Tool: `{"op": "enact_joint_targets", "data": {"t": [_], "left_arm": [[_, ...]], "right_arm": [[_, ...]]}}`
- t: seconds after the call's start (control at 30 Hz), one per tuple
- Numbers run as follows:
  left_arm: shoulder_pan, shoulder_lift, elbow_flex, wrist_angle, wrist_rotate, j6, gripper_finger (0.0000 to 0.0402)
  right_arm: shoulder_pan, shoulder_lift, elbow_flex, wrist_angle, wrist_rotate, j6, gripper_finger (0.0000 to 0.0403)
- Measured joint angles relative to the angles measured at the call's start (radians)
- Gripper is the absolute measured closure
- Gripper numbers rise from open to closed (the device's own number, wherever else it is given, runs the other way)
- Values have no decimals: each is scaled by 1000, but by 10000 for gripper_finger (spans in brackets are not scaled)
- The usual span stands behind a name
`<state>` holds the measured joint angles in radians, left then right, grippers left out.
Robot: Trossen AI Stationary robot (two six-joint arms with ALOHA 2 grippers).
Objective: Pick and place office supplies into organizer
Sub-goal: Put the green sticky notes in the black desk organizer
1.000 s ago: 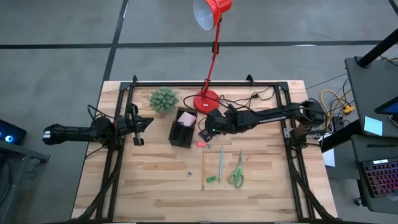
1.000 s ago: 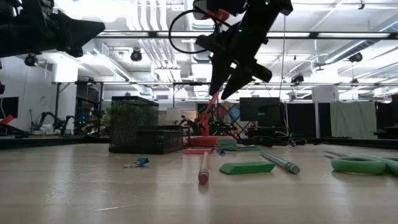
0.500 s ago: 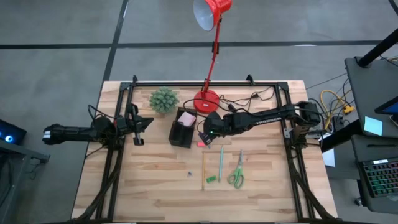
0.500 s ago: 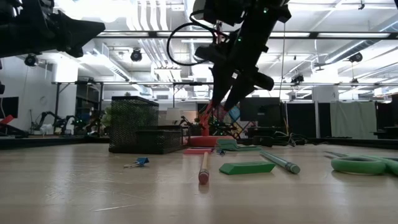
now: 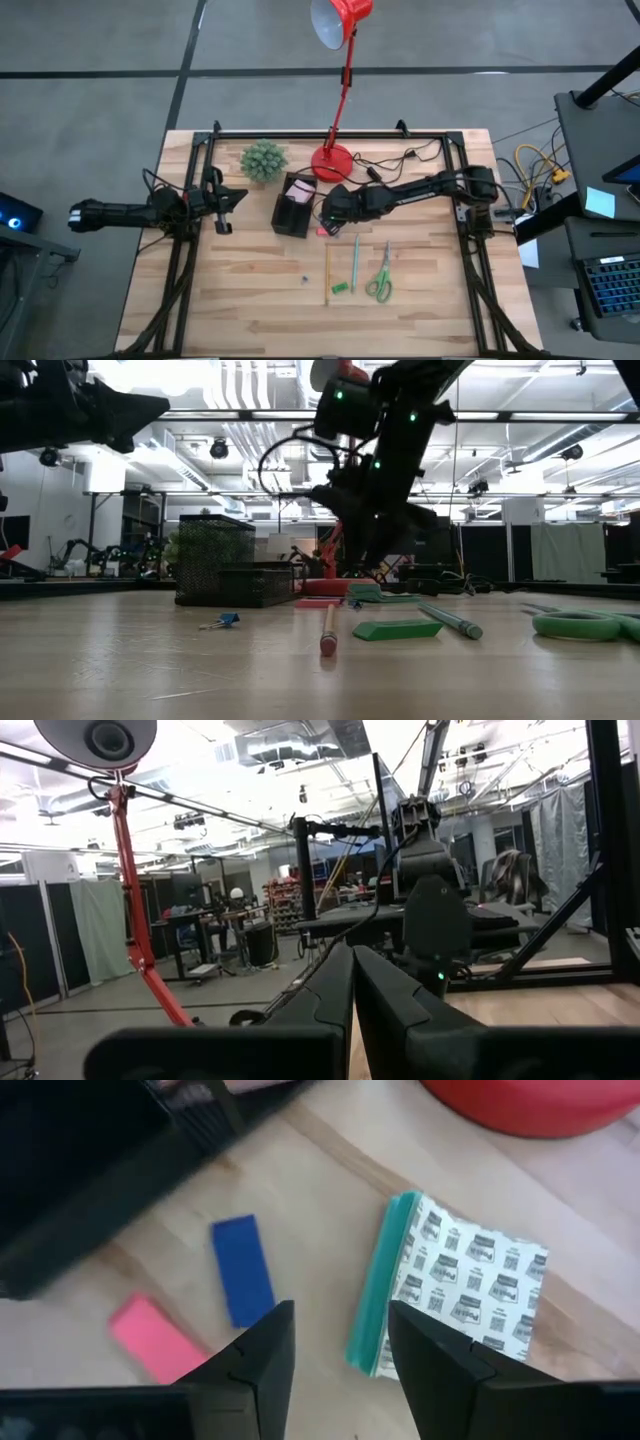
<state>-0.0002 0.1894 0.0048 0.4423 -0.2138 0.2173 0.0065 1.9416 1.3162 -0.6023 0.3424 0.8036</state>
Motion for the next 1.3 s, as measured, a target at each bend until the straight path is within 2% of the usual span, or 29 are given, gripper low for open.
{"op": "enact_joint_targets", "data": {"t": [0.33,0.97,1.3], "left_arm": [[0,0,0,-6,0,0,402],[0,0,0,-6,0,0,402],[0,0,0,-6,0,0,402]], "right_arm": [[-21,67,0,-5,52,-4,251],[-25,66,0,-18,52,-1,286],[-27,66,0,-23,52,0,330]]}}
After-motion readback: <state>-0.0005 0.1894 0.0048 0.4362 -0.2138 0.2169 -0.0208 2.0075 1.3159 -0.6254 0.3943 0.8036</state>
